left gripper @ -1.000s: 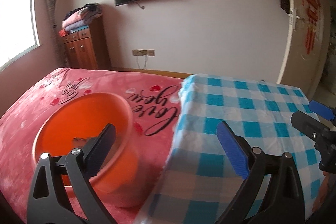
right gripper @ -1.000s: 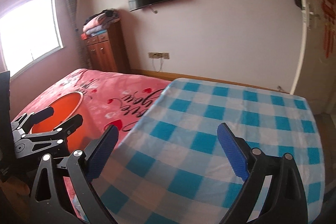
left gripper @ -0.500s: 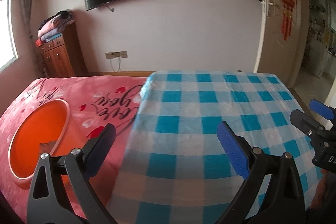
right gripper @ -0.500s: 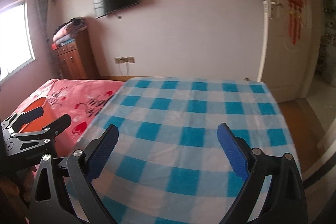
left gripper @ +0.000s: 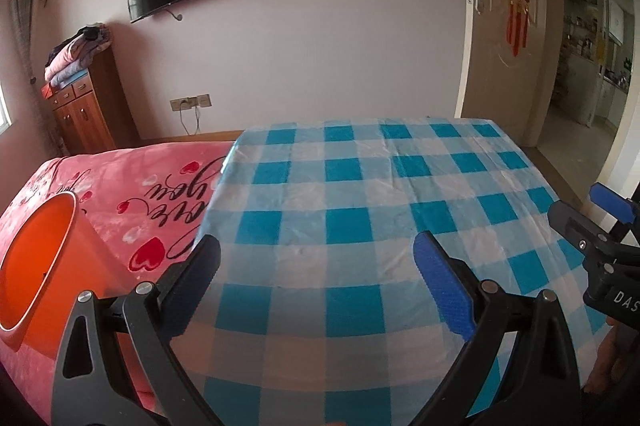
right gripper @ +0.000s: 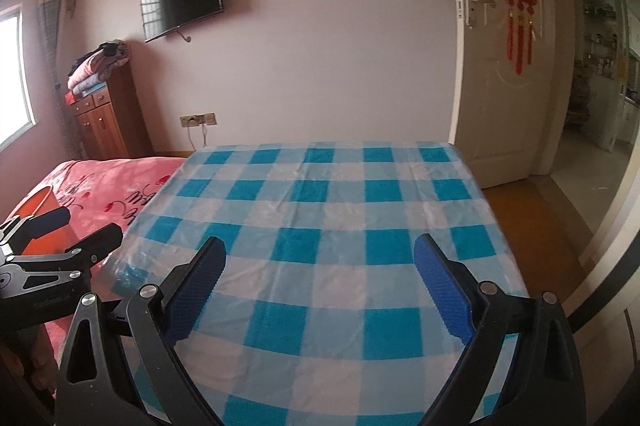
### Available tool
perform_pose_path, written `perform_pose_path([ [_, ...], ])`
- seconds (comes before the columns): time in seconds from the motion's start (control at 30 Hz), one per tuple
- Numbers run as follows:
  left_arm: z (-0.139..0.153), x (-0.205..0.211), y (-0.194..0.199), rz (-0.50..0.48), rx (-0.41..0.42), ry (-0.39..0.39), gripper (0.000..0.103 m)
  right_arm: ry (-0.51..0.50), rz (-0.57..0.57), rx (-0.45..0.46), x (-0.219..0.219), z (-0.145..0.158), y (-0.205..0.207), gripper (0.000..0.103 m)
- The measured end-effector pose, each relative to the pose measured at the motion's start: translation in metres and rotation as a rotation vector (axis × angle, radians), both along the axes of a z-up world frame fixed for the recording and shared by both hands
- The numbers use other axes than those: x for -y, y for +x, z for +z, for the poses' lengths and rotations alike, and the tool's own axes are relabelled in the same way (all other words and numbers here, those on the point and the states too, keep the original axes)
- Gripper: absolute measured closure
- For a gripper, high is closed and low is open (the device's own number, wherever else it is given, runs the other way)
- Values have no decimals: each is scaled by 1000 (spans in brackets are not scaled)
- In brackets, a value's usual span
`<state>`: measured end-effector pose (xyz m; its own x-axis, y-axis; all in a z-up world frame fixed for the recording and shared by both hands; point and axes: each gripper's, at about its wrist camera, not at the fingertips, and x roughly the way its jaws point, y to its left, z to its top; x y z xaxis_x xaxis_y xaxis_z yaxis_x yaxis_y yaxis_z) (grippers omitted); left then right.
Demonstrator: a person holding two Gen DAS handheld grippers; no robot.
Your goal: Collect trash
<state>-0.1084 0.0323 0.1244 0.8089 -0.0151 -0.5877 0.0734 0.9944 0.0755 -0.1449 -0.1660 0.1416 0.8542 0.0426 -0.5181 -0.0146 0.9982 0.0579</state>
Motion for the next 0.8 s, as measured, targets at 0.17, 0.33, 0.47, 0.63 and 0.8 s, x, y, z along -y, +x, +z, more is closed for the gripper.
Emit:
perform_pose_path([
  [0.17, -4, 14, -1, -22, -8, 14, 6, 4, -29, 2, 13, -4, -6, 9],
  [0.33, -7, 28, -4, -36, -7, 40, 6, -10, -53, 4, 23, -10, -11, 9],
  [0.47, -10, 34, -4, -48, -16, 39, 6, -20, -67, 7, 29, -13, -14, 9],
  [0.63, -12, 39, -6, -62, -16, 21, 6, -19, -77, 4, 35, -17, -16, 9],
  [0.8, -14, 43, -6, -61, -5, 28, 6, -23, -75, 0, 35, -21, -15, 9],
])
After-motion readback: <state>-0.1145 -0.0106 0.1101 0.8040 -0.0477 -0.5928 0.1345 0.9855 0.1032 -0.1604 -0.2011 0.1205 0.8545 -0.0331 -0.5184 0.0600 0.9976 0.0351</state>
